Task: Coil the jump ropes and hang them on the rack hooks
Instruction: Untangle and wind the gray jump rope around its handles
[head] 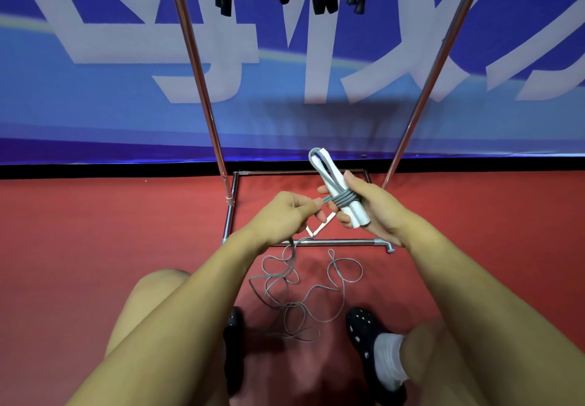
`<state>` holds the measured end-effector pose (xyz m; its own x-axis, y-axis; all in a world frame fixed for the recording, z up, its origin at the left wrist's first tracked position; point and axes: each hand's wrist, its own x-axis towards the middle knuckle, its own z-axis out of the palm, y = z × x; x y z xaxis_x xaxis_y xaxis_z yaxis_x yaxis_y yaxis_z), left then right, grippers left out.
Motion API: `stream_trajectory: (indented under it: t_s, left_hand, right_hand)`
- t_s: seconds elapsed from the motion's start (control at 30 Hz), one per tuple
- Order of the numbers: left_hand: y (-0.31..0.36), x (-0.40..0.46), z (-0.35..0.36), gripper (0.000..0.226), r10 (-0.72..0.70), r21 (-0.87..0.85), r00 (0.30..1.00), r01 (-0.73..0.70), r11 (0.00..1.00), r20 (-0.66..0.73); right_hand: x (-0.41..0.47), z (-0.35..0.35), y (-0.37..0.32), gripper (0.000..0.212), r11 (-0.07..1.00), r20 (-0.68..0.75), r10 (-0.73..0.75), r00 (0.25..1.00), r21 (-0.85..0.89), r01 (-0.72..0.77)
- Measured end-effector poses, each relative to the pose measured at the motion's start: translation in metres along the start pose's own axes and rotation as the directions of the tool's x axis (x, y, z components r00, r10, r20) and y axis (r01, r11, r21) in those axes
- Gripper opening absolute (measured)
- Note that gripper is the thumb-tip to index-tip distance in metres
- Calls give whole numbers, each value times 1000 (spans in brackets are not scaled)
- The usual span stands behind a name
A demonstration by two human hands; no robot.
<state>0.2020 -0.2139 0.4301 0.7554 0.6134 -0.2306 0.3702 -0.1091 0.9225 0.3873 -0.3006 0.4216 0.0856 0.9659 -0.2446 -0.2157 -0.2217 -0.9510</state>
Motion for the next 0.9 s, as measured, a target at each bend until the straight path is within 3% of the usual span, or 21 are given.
stream_trajectory:
  t_s: [0.23,0.43,0.63,0.9]
  left_hand:
    - [-2,4,2,43,31,48,999,-29,998,-37]
    - [1,5,4,45,15,1,999,-15,1000,-49]
    - [-6,8,4,66,-27,-60,1000,25,998,-16]
    - [2,-2,6,69,46,2,999,-46,999,12]
  right_hand:
    - [2,-4,3,47,999,-24,52,998,17,-51]
    - [5,-3,10,28,996,-45,-28,999,-82,25]
    - [3,3,18,31,887,-33,-104,994,-455,78]
    - [-5,6,9,40,878,-90,-168,982,-467,107]
